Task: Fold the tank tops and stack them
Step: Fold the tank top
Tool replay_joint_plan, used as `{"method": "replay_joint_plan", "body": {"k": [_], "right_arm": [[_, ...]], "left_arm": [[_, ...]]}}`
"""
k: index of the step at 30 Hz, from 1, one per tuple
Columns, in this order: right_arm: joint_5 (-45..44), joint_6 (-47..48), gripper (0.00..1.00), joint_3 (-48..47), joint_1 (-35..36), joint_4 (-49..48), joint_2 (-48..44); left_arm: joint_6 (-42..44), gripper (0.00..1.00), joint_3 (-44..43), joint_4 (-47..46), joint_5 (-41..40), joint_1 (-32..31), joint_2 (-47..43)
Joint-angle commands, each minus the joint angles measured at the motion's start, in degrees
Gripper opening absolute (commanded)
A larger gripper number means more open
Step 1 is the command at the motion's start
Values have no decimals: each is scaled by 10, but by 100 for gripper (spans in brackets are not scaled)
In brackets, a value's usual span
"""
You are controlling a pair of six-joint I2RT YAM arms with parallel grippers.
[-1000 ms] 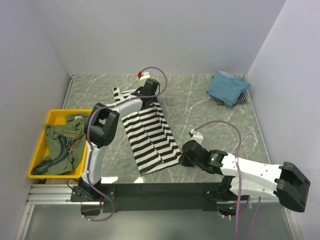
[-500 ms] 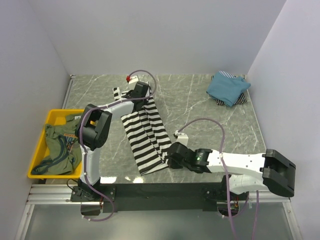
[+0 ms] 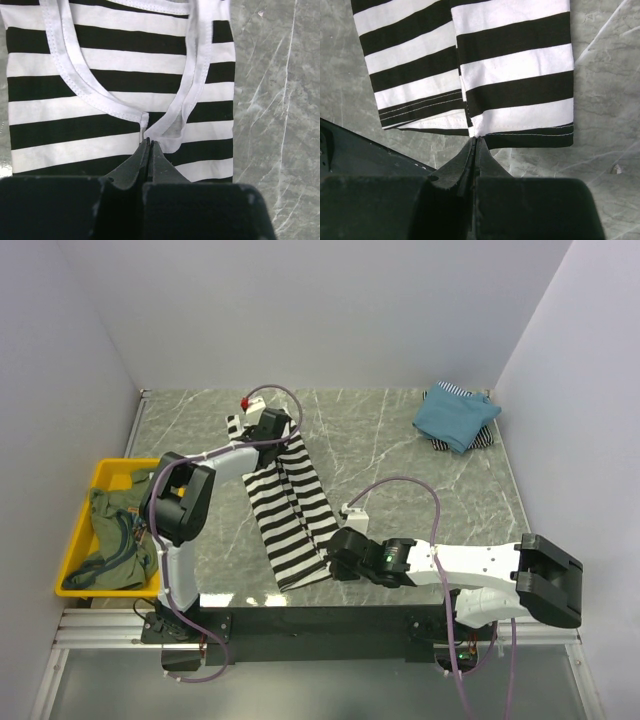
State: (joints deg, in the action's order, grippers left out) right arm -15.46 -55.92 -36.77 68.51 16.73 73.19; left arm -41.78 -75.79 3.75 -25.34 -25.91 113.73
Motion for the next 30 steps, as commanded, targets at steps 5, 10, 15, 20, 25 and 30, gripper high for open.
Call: {"method": "replay_joint_plan", "body": {"k": [5, 10, 15, 20, 25, 30], "right_arm": [[-21, -9, 0, -16, 10, -2, -9], [-22, -10, 0, -14, 15, -2, -16], [-21, -10, 0, -15, 22, -5, -19], [-20, -8, 0, -21, 29, -6, -6], [-11, -7, 0, -24, 34, -21, 17], [-8, 1, 28, -35, 36, -29, 28]], "left_arm": [[-17, 1, 10, -23, -13, 6, -38], [-20, 1, 12, -16, -18, 10, -35], [-20, 1, 16, -12, -14, 15, -36], [-19, 1, 20, -12, -12, 17, -35], [-16, 1, 20, -15, -2, 17, -29], [-1, 9, 22, -30, 15, 18, -34]]}}
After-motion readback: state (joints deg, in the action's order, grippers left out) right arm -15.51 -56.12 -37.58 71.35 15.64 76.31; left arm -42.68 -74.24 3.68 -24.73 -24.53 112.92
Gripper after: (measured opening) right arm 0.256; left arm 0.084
